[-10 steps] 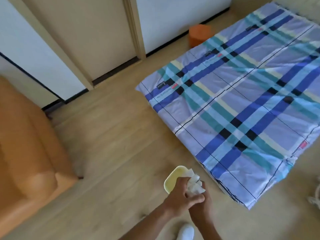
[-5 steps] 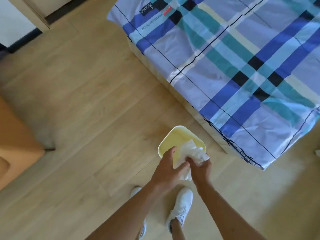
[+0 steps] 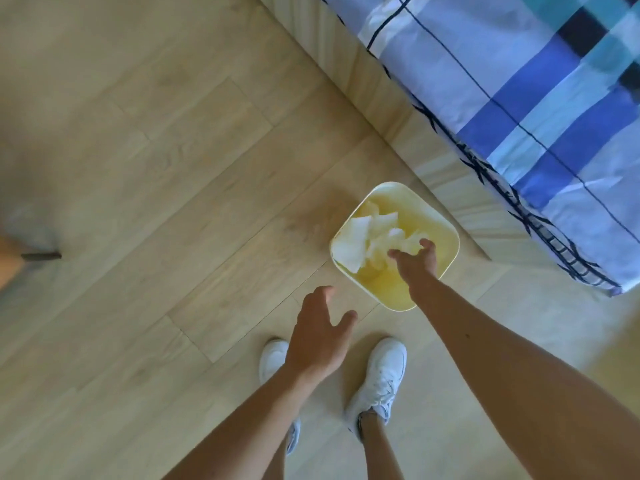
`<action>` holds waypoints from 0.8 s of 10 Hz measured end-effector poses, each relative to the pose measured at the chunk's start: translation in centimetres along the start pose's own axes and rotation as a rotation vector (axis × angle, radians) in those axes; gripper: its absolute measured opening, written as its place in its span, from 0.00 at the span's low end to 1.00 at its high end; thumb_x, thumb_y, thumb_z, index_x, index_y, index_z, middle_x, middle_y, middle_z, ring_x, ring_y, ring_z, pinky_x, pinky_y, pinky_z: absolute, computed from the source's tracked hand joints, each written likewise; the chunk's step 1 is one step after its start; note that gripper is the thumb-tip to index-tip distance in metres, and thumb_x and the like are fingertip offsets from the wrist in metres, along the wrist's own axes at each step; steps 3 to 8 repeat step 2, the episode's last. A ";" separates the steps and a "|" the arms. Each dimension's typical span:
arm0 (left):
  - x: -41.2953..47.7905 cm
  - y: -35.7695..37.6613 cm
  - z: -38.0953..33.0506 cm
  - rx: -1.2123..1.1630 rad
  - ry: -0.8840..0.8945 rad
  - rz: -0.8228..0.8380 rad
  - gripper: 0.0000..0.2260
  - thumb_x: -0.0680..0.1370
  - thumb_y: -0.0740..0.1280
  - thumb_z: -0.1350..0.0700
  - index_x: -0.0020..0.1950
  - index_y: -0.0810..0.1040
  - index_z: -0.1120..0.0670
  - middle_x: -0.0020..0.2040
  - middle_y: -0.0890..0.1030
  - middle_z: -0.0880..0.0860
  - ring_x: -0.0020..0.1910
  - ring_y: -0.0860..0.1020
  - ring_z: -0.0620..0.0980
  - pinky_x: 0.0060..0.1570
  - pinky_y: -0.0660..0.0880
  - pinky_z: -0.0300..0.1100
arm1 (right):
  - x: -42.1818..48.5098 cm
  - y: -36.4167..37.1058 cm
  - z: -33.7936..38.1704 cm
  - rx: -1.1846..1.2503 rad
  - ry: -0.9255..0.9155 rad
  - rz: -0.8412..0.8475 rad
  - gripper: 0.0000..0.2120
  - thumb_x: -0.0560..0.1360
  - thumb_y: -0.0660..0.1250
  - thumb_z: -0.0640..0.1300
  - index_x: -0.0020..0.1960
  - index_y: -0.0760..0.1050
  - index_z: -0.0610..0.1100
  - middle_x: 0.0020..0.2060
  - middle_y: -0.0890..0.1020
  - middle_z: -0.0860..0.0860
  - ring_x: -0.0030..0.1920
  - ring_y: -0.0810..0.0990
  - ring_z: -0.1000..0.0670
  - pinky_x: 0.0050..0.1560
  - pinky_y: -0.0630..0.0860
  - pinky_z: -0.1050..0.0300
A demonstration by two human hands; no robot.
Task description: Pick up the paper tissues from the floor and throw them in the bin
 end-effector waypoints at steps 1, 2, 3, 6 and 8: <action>-0.2 -0.5 0.3 -0.007 0.017 0.001 0.24 0.78 0.64 0.46 0.73 0.66 0.49 0.70 0.71 0.47 0.68 0.72 0.48 0.62 0.69 0.42 | -0.9 -0.4 -1.3 -0.049 0.011 -0.016 0.38 0.72 0.75 0.45 0.76 0.60 0.44 0.73 0.69 0.43 0.71 0.70 0.41 0.68 0.66 0.49; -1.8 -1.2 -0.6 -0.016 0.036 0.017 0.24 0.78 0.64 0.46 0.73 0.65 0.48 0.71 0.70 0.47 0.68 0.72 0.47 0.60 0.67 0.40 | -3.8 -1.9 -1.3 -0.079 0.015 -0.040 0.36 0.73 0.74 0.45 0.75 0.61 0.43 0.72 0.70 0.42 0.71 0.70 0.41 0.68 0.66 0.48; -1.8 -1.2 -0.6 -0.016 0.036 0.017 0.24 0.78 0.64 0.46 0.73 0.65 0.48 0.71 0.70 0.47 0.68 0.72 0.47 0.60 0.67 0.40 | -3.8 -1.9 -1.3 -0.079 0.015 -0.040 0.36 0.73 0.74 0.45 0.75 0.61 0.43 0.72 0.70 0.42 0.71 0.70 0.41 0.68 0.66 0.48; -1.8 -1.2 -0.6 -0.016 0.036 0.017 0.24 0.78 0.64 0.46 0.73 0.65 0.48 0.71 0.70 0.47 0.68 0.72 0.47 0.60 0.67 0.40 | -3.8 -1.9 -1.3 -0.079 0.015 -0.040 0.36 0.73 0.74 0.45 0.75 0.61 0.43 0.72 0.70 0.42 0.71 0.70 0.41 0.68 0.66 0.48; -1.8 -1.2 -0.6 -0.016 0.036 0.017 0.24 0.78 0.64 0.46 0.73 0.65 0.48 0.71 0.70 0.47 0.68 0.72 0.47 0.60 0.67 0.40 | -3.8 -1.9 -1.3 -0.079 0.015 -0.040 0.36 0.73 0.74 0.45 0.75 0.61 0.43 0.72 0.70 0.42 0.71 0.70 0.41 0.68 0.66 0.48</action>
Point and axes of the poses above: each hand's wrist, its own x-axis towards the middle knuckle, its own y-axis out of the palm, z = x × y, the point moved 2 cm from there along x, towards the middle knuckle
